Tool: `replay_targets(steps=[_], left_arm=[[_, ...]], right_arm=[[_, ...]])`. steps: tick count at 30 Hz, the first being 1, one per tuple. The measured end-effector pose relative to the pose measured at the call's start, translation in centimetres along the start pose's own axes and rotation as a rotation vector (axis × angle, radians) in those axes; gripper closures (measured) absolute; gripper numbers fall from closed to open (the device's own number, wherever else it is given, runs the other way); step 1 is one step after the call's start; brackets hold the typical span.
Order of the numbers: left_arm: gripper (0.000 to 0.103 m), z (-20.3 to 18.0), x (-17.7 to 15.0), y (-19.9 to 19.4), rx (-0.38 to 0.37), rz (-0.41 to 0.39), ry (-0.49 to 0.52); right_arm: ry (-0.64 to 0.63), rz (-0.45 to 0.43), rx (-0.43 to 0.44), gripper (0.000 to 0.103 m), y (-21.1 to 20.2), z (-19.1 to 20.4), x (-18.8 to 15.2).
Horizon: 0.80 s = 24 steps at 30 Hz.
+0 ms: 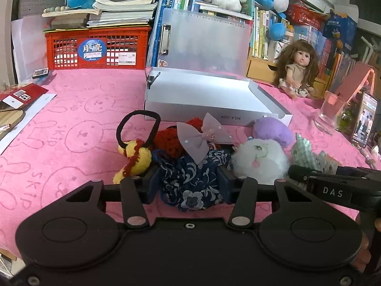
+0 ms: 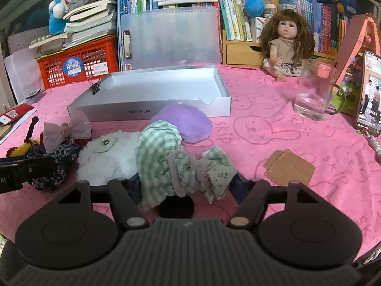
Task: Organize objects
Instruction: 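Close left tool on navy floral pouch while right tool closes on gingham bundle, then lift navy pouch with left tool while right tool lifts gingham bundle toward box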
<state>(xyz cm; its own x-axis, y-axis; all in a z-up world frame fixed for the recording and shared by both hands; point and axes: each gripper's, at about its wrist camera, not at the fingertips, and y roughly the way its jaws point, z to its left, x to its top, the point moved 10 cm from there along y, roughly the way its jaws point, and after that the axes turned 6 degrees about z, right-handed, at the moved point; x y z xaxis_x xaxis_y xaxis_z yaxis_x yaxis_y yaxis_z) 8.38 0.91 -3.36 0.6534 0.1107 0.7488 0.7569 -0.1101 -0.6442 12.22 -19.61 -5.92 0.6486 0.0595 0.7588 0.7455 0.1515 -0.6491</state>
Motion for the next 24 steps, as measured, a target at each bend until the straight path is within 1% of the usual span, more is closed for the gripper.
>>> replay_targets(steps=[5, 9, 14, 19, 22, 24], left_arm=[[0.061, 0.1, 0.1, -0.4, -0.001, -0.008, -0.007], [0.064, -0.2, 0.4, -1.0, -0.011, -0.034, 0.006], [0.064, -0.6, 0.5, -1.4, -0.016, -0.050, 0.020], [0.059, -0.2, 0.0, -0.8, -0.004, -0.009, 0.011], [0.053, 0.0, 0.0, -0.7, 0.000, -0.010, 0.010], [0.047, 0.1, 0.0, -0.7, 0.010, -0.014, 0.016]], right_arm=[[0.012, -0.019, -0.006, 0.034, -0.5, -0.3, 0.4], [0.015, -0.032, -0.009, 0.034, -0.9, -0.5, 0.6], [0.025, -0.032, -0.012, 0.034, -1.0, -0.8, 0.5], [0.033, -0.027, -0.014, 0.034, -1.0, -1.0, 0.5], [0.039, -0.024, -0.015, 0.033, -1.0, -1.1, 0.4], [0.041, -0.020, -0.014, 0.033, -1.0, -1.2, 0.3]])
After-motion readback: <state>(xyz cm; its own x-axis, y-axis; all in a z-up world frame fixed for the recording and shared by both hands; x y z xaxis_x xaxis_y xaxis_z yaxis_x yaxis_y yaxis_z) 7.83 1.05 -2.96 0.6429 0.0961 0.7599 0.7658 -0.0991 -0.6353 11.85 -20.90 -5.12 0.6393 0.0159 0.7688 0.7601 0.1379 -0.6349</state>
